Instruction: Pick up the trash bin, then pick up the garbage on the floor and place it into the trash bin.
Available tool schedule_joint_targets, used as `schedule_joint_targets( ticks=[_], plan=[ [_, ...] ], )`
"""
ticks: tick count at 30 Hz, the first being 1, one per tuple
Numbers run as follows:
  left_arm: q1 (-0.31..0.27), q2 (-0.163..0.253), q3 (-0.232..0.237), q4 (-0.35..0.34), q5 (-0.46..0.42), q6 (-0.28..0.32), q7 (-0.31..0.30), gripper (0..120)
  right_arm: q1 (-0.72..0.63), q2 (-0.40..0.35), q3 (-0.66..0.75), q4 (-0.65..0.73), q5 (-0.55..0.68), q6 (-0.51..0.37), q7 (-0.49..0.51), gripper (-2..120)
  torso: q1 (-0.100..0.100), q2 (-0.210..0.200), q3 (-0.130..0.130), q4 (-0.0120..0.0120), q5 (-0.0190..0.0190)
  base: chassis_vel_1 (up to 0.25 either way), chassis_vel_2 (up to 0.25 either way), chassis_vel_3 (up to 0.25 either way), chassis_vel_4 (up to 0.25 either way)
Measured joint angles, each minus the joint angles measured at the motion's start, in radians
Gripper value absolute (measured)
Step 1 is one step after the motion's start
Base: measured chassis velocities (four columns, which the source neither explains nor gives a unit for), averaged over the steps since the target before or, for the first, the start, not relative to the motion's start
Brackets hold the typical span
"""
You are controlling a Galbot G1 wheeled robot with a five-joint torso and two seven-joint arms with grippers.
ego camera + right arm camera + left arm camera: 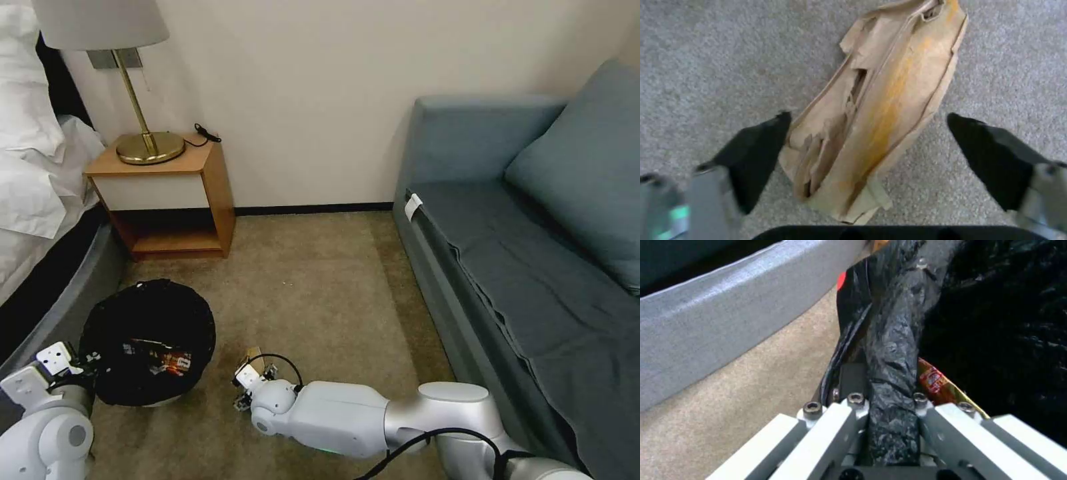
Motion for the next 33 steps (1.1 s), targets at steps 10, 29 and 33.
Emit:
schedule_joint_targets(
  ticks=[10,29,33],
  plan=[
    [-0.006,-0.001,0.008,0.005,0.009,-0.002,0.001,3,0.0,-0.022,0.002,0.0,-0.01,0.008,-0.01,50,0.0,0.0,0.0,0.0001,0.0001,0.0,0.0,0.0,0.0],
    [-0.008,-0.004,0.018,0.011,0.023,-0.006,0.006,3,-0.002,-0.051,-0.007,0.015,-0.026,0.031,-0.035,0,0.0,0.0,0.0,0.0,0.0001,0.0,0.0,0.0,0.0],
    [-0.009,-0.004,0.02,0.011,0.024,-0.007,0.006,3,0.003,-0.065,-0.007,0.032,-0.028,0.04,-0.035,0,0.0,0.0,0.0,0.0001,0.0001,0.0,0.0,0.0,0.0]
  ],
)
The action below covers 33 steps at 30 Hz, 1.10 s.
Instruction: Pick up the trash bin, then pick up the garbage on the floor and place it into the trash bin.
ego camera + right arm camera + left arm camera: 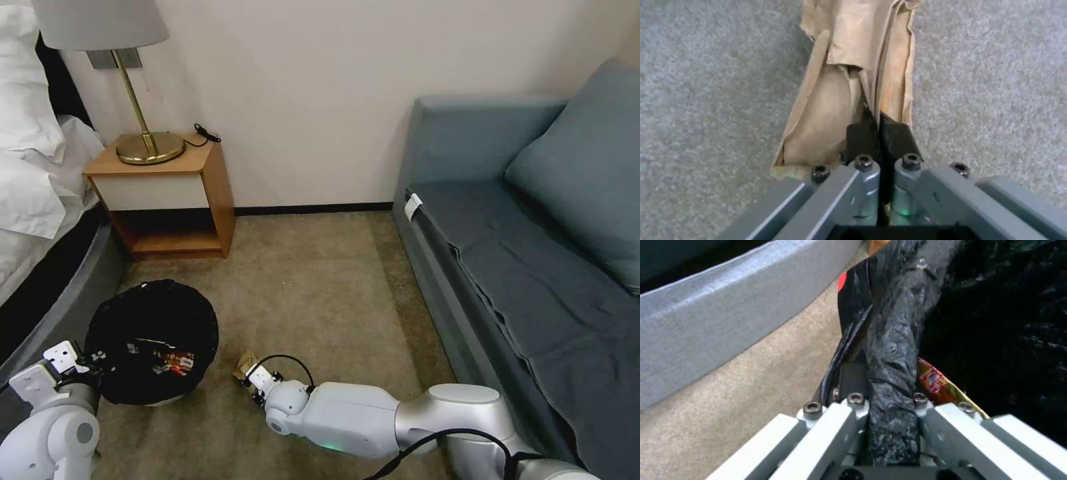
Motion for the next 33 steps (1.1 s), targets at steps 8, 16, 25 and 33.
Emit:
schedule_joint_targets(
  ticks=[8,16,25,33],
  plan=[
    [0.001,-0.001,0.001,0.0,0.0,0.0,0.0,3,0.03,-0.054,0.03,0.087,0.004,0.003,0.021,0,0.0,0.0,0.0,0.0,0.0001,0.0,0.0,0.0,0.0],
    [0.001,0.012,-0.006,-0.004,-0.009,0.001,0.001,3,0.126,-0.223,0.168,0.4,0.013,-0.03,0.042,0,0.0,0.0,0.0,0.0001,0.0001,0.0,0.0,0.0,0.0],
    [-0.008,0.02,0.009,0.005,-0.009,0.003,0.001,3,0.193,-0.351,0.37,0.691,0.037,-0.069,0.051,0,0.0,0.0,0.0,-0.0003,0.0001,0.0,0.0,0.0,0.0],
    [-0.018,0.007,0.032,0.005,-0.003,0.007,-0.002,3,0.228,-0.24,0.378,0.824,0.131,-0.088,0.113,0,0.0,0.0,0.0,0.0002,-0.0001,0.0,0.0,0.0,0.0]
  ],
)
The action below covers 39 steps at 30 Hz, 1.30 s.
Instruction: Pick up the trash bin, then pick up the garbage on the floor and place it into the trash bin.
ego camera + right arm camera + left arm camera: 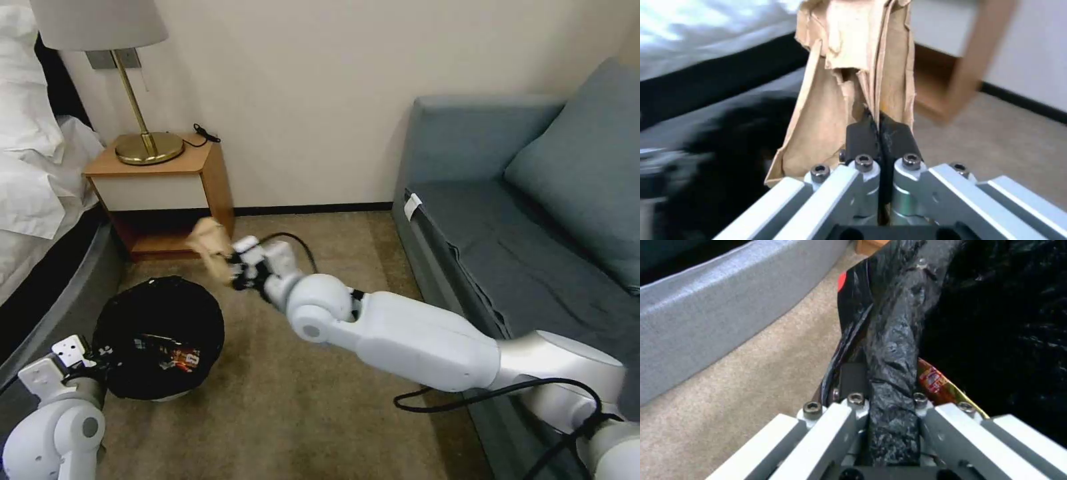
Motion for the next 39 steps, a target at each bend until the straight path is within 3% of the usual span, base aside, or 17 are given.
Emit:
schedule_joint_targets(
  ticks=[4,5,12,20,28,31,36,37,39],
  plan=[
    [0.0,-0.005,0.007,-0.008,0.001,0.003,-0.002,3,-0.01,0.058,-0.055,-0.036,0.001,0.002,0.014,0,0.0,0.0,0.0,-0.0001,-0.0001,0.0,0.0,0.0,0.0],
    [0.001,-0.008,0.009,-0.016,-0.001,0.005,-0.004,3,-0.025,0.103,-0.104,-0.1,-0.015,0.011,0.019,0,0.0,0.0,0.0,-0.0001,-0.0001,0.0,0.0,0.0,0.0],
    [0.001,-0.01,0.009,-0.021,-0.003,0.007,-0.004,3,-0.052,0.151,-0.162,-0.191,-0.048,0.021,0.028,0,0.0,0.0,0.0,0.0,-0.0002,0.0,0.0,0.0,0.0],
    [0.002,-0.01,0.008,-0.025,-0.005,0.008,-0.006,3,-0.066,0.15,-0.186,-0.189,-0.064,0.026,0.037,35,0.0,0.0,0.0,-0.0002,0.0,0.0,0.0,0.0,0.0],
    [-0.002,-0.014,0.011,-0.024,-0.02,0.009,-0.015,3,-0.059,0.123,-0.149,-0.14,-0.063,0.026,0.051,60,0.0,0.0,0.0,-0.0003,0.0001,0.0,0.0,0.0,0.0],
    [-0.004,-0.016,0.011,-0.023,-0.082,0.012,-0.047,3,-0.05,0.112,-0.123,-0.11,-0.064,0.025,0.054,70,0.0,0.0,0.0,-0.0001,0.0001,0.0,0.0,0.0,0.0],
    [-0.014,-0.014,0.013,0.001,-0.292,0.013,-0.177,3,-0.028,0.069,-0.07,-0.035,-0.068,0.022,0.055,93,0.0,0.0,0.0,-0.0003,0.0002,0.0,0.0,0.0,0.0],
    [-0.014,-0.014,0.013,0.001,-0.292,0.013,-0.177,3,-0.028,0.069,-0.07,-0.035,-0.068,0.022,0.055,93,0.0,0.0,0.0,-0.0003,0.0002,0.0,0.0,0.0,0.0],
    [-0.024,-0.009,0.013,0.031,-0.368,0.013,-0.237,3,-0.028,0.051,-0.056,-0.009,-0.068,0.02,0.055,99,0.0,0.0,0.0,-0.0002,0.0002,0.0,0.0,0.0,0.0]
  ],
)
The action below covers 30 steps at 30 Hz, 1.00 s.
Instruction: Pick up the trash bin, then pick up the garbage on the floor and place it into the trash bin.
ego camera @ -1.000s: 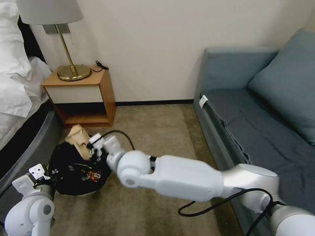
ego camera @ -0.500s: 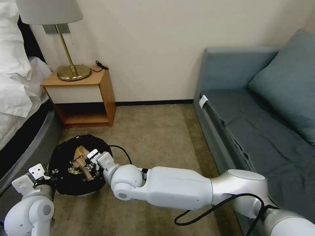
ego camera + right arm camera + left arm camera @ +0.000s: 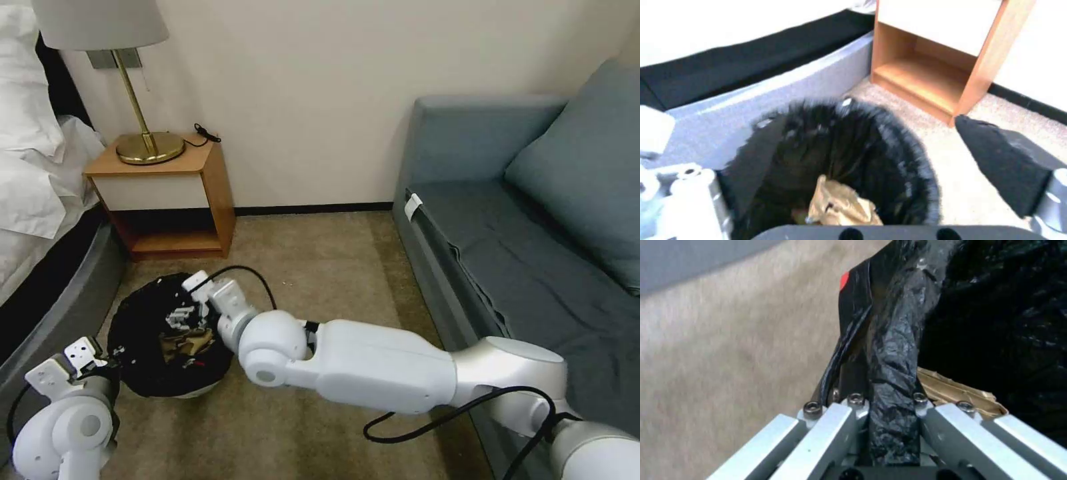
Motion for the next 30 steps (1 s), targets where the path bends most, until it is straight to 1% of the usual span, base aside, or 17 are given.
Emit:
schedule_joint_targets(
  ticks=[1,2,4,5,8,10,14,22,23,24,25,29,30],
  plan=[
    [-0.005,0.002,0.002,0.013,-0.025,0.0,-0.018,3,0.0,-0.005,0.003,0.007,0.0,0.0,0.0,99,0.0,0.0,0.0,0.0001,0.0,0.0,0.0,0.0,0.0],
    [-0.005,0.002,0.002,0.013,-0.025,0.0,-0.018,3,0.0,-0.005,0.003,0.007,0.0,0.0,0.0,99,0.0,0.0,0.0,0.0001,0.0,0.0,0.0,0.0,0.0],
    [-0.019,0.008,0.009,0.047,-0.052,0.0,-0.042,3,-0.008,-0.018,0.008,0.021,0.0,-0.001,0.002,100,0.0,0.0,0.0,-0.0002,-0.0001,0.0,0.0,0.0,0.0],
    [-0.019,0.008,0.009,0.047,-0.052,0.0,-0.042,3,-0.008,-0.018,0.008,0.021,0.0,-0.001,0.002,100,0.0,0.0,0.0,-0.0002,-0.0001,0.0,0.0,0.0,0.0],
    [-0.034,0.011,0.022,0.106,-0.041,0.0,-0.048,3,-0.026,-0.035,0.016,0.033,-0.011,-0.001,0.003,100,0.0,0.0,0.0,0.0,-0.0001,0.0,0.0,0.0,0.0],
    [-0.035,0.011,0.024,0.112,-0.038,0.0,-0.047,3,-0.028,-0.037,0.017,0.034,-0.013,-0.001,0.003,100,0.0,0.0,0.0,0.0,-0.0001,0.0,0.0,0.0,0.0],
    [-0.042,0.008,0.036,0.15,-0.012,0.0,-0.041,3,-0.047,-0.054,0.029,0.041,-0.022,0.001,0.003,100,0.0,0.0,0.0,0.0,0.0,0.0,0.0,0.0,0.0],
    [-0.047,0.008,0.041,0.157,0.009,0.0,-0.026,3,-0.067,-0.063,0.039,0.041,-0.035,0.004,0.0,100,0.0,0.0,0.0,0.0001,0.0002,0.0,0.0,0.0,0.0],
    [-0.045,0.009,0.041,0.154,0.015,0.0,-0.019,5,-0.07,-0.064,0.041,0.041,-0.037,0.005,0.0,100,0.0,0.0,0.0,0.0,0.0,0.0,0.0,0.0,0.0],
    [-0.039,0.01,0.041,0.149,0.042,0.0,0.002,12,-0.074,-0.067,0.044,0.041,-0.04,0.005,-0.002,100,0.0,0.0,0.0,0.0,-0.0001,0.0,0.0,0.0,0.0],
    [-0.039,0.01,0.041,0.149,0.042,0.0,0.002,12,-0.074,-0.067,0.044,0.041,-0.04,0.005,-0.002,100,0.0,0.0,0.0,0.0,-0.0001,0.0,0.0,0.0,0.0],
    [-0.01,0.009,0.04,0.119,0.12,0.001,0.089,30,-0.084,-0.076,0.051,0.043,-0.043,0.007,-0.003,100,0.0,0.0,0.0,-0.0001,-0.0001,0.0,0.0,0.0,0.0],
    [-0.01,0.009,0.04,0.119,0.12,0.001,0.089,30,-0.084,-0.076,0.051,0.043,-0.043,0.007,-0.003,100,0.0,0.0,0.0,-0.0001,-0.0001,0.0,0.0,0.0,0.0]
  ],
)
